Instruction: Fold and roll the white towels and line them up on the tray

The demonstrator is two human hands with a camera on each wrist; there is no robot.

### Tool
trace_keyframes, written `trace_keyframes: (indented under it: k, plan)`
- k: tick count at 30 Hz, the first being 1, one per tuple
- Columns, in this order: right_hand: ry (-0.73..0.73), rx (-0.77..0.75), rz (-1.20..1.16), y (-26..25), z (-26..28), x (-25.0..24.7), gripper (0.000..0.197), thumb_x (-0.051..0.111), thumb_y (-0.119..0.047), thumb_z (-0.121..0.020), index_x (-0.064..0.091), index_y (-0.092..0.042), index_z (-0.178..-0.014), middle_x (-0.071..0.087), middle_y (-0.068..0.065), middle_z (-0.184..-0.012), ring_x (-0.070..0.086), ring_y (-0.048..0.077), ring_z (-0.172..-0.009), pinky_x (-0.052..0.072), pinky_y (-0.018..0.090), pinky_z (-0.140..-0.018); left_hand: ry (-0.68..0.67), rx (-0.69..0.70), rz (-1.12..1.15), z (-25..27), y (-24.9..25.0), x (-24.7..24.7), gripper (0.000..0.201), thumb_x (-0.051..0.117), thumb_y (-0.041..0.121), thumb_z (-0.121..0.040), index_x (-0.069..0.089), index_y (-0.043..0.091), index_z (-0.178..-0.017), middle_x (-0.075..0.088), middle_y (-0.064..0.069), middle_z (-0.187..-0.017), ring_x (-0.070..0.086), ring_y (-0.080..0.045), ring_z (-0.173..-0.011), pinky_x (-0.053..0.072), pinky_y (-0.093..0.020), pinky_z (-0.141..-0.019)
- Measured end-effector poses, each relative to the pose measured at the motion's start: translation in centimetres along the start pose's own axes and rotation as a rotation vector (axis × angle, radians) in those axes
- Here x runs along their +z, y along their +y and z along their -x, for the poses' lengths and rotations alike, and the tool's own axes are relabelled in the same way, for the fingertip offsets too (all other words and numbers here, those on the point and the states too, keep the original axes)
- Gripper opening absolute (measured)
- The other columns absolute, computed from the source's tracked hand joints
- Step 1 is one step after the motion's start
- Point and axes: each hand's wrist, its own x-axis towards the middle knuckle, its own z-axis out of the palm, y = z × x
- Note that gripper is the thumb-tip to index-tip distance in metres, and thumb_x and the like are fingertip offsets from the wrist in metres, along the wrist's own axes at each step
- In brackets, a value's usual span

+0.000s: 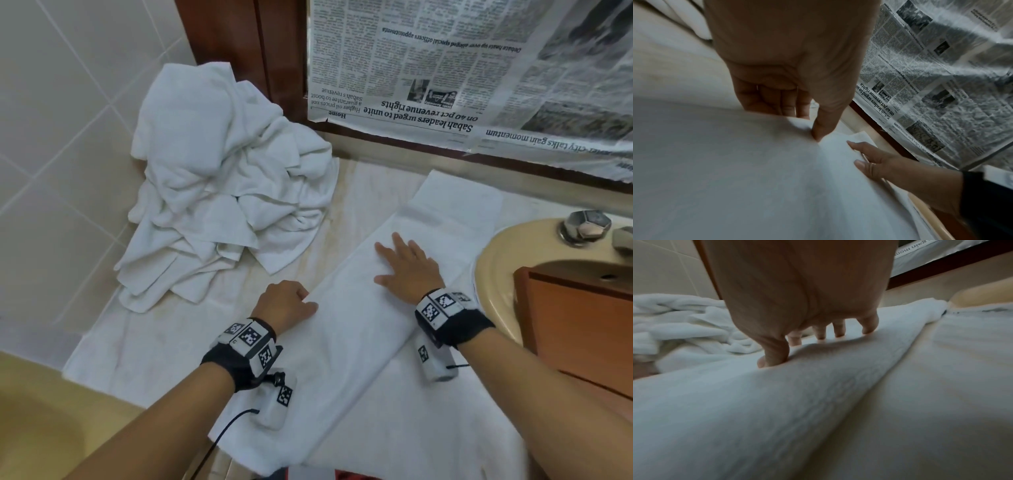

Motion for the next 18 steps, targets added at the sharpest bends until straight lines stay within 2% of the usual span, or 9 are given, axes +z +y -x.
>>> trace_keyframes:
  k: [4,6,9,10,12,14,16,18]
  plan:
    - [0.005,0.064,0.019,1.6,-2.0,-1.8,0.068,0.043,-0.047,-0.097,0.002,-0.044,-0.151,-0.017,-0.011,-0.160,-0.008,0.021,-0.149,0.012,0.052,-0.117,-0.024,0.007,-0.024,1.3,-2.2,-0.4,0.016,0.068,0.037,-0.082,0.060,0.023,-0.085,0.057,0.008,-0.078,0.058,-0.015,-0.082,0.040,-0.024,-0.067]
    - [0.020,0.105,0.014,1.3,-2.4,-2.3,0.066,0.043,-0.043,-0.097,0.005,-0.043,-0.151,-0.013,-0.009,-0.161,-0.004,0.023,-0.149,0.018,0.051,-0.116,-0.015,0.011,-0.031,2.0,-3.2,-0.5,0.016,0.068,0.036,-0.083,0.058,0.024,-0.080,0.055,0.010,-0.075,0.056,-0.014,-0.079,0.038,-0.023,-0.065]
    - [0.174,0.105,0.005,-1.1,-1.1,-1.5,0.057,0.044,-0.029,-0.095,0.022,-0.032,-0.148,0.005,0.004,-0.161,0.015,0.031,-0.143,0.029,0.049,-0.111,0.010,-0.017,-0.019,2.7,-4.5,-0.5,0.016,0.067,0.037,-0.084,0.058,0.025,-0.080,0.056,0.010,-0.075,0.056,-0.014,-0.080,0.039,-0.023,-0.065]
    - [0.222,0.063,0.025,-2.4,-0.1,-0.6,0.056,0.043,-0.030,-0.094,0.024,-0.029,-0.147,0.007,0.007,-0.160,0.018,0.032,-0.141,0.029,0.048,-0.110,0.019,-0.027,-0.013,2.8,-4.8,-0.5,0.016,0.067,0.038,-0.084,0.059,0.024,-0.083,0.057,0.009,-0.077,0.058,-0.014,-0.082,0.040,-0.024,-0.067]
    - [0.205,-0.077,0.041,-5.2,2.4,1.9,0.058,0.039,-0.045,-0.097,0.020,-0.030,-0.149,0.002,0.006,-0.161,0.012,0.032,-0.144,0.023,0.048,-0.113,0.037,-0.042,0.003,3.2,-5.5,-0.3,0.018,0.066,0.039,-0.085,0.061,0.023,-0.088,0.059,0.008,-0.080,0.060,-0.017,-0.087,0.042,-0.025,-0.072]
    - [0.093,-0.160,0.032,-6.6,4.6,4.4,0.062,0.032,-0.060,-0.095,0.011,-0.039,-0.151,-0.009,-0.001,-0.161,-0.002,0.030,-0.147,0.013,0.052,-0.115,0.047,-0.055,0.011,3.4,-5.8,-0.1,0.021,0.065,0.041,-0.086,0.063,0.021,-0.093,0.061,0.006,-0.087,0.060,-0.018,-0.092,0.045,-0.027,-0.077]
    - [0.028,-0.169,0.026,-6.2,5.5,5.7,0.064,0.027,-0.064,-0.095,0.002,-0.045,-0.150,-0.020,-0.007,-0.160,-0.016,0.026,-0.147,0.005,0.055,-0.115,0.048,-0.067,0.004,3.5,-5.9,-0.4,0.023,0.064,0.041,-0.087,0.065,0.020,-0.097,0.062,0.005,-0.092,0.060,-0.018,-0.096,0.046,-0.028,-0.082]
    - [0.018,-0.173,0.010,-5.1,5.6,5.7,0.063,0.027,-0.064,-0.095,-0.001,-0.048,-0.149,-0.023,-0.012,-0.158,-0.021,0.019,-0.146,0.000,0.055,-0.115,0.074,-0.079,0.019,3.4,-5.8,-1.0,0.020,0.063,0.041,-0.088,0.064,0.022,-0.095,0.063,0.004,-0.094,0.060,-0.018,-0.097,0.046,-0.028,-0.082]
